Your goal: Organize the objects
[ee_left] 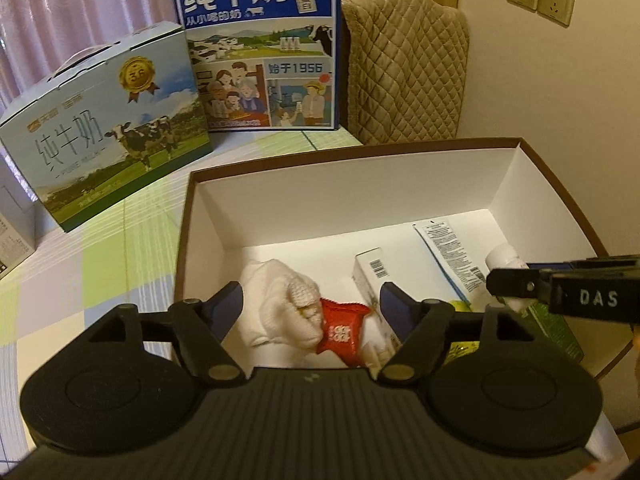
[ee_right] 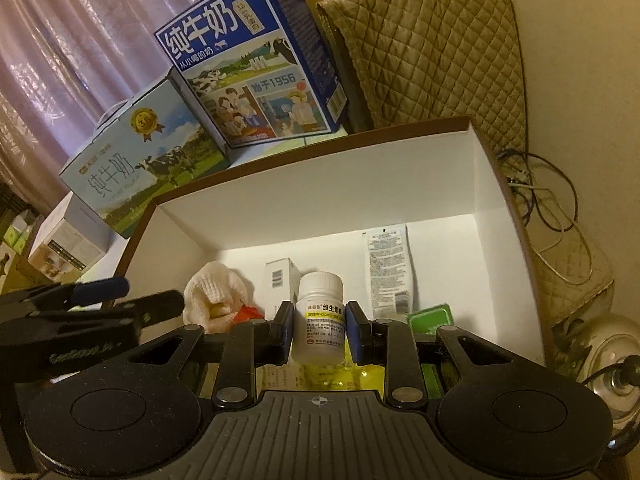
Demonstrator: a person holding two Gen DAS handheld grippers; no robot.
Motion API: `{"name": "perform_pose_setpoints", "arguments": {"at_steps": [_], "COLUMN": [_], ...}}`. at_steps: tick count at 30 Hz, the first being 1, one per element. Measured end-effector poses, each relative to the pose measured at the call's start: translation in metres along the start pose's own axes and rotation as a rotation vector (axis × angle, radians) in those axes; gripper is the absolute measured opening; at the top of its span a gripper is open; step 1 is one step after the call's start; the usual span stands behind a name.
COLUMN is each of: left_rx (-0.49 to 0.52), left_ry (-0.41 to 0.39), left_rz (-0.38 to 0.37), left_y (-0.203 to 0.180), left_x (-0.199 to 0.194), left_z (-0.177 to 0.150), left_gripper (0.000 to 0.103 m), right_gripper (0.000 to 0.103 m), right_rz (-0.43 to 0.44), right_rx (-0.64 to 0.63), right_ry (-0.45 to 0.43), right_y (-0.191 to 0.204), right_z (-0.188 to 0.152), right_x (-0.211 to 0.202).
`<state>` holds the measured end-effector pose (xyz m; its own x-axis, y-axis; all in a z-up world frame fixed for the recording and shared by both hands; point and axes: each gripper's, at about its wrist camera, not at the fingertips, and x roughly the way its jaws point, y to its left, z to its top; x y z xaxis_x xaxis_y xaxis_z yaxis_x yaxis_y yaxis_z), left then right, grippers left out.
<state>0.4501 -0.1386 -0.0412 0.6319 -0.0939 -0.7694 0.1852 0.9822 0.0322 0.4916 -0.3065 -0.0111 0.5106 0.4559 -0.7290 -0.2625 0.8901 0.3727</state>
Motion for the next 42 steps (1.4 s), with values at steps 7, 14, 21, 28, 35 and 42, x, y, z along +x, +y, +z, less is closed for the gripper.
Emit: {"name": "perform_pose_setpoints", "arguments": {"at_steps": [7, 14, 21, 28, 35, 42], "left_rx": [-0.008, -0.013, -0.037, -0.058, -0.082, -0.122], "left_ry": [-0.023, -0.062, -0.087, -0.112, -0.158, -0.209], "left_rz": [0.002, -0.008, -0.028, -0.052, -0.075, -0.058], "left_y": [0.009, 0.015, 0.021, 0.022, 0.021, 0.027], "left_x": [-0.012, -0.032, -0.059, -0.094, -0.137, -0.183], "left_z": [-0.004, -0.012, -0.023, -0.043, -0.065, -0.095], "left_gripper": [0.082, 0.090, 0.098, 0.099, 0.102, 0.102], "right_gripper": [0.027, 0.053, 0.066, 0.070, 0.073, 0.074], "right_rz": [0.013, 0.046, 0.055, 0.017, -0.034, -0.086], "right_rx": [0.034, 0.057, 0.005, -0.072, -0.104, -0.158], "right_ry": [-0.087, -0.141, -0.141, -0.150, -0.147, -0.179], "right_y": [0.006, 0.006, 0.010, 0.025, 0.044, 0.072], "right_z": [0.014, 0.015, -0.011, -0.048, -0.079, -0.111], "right_x": [0.002, -0.024, -0.058, -0.094, -0.124, -0.151]}}
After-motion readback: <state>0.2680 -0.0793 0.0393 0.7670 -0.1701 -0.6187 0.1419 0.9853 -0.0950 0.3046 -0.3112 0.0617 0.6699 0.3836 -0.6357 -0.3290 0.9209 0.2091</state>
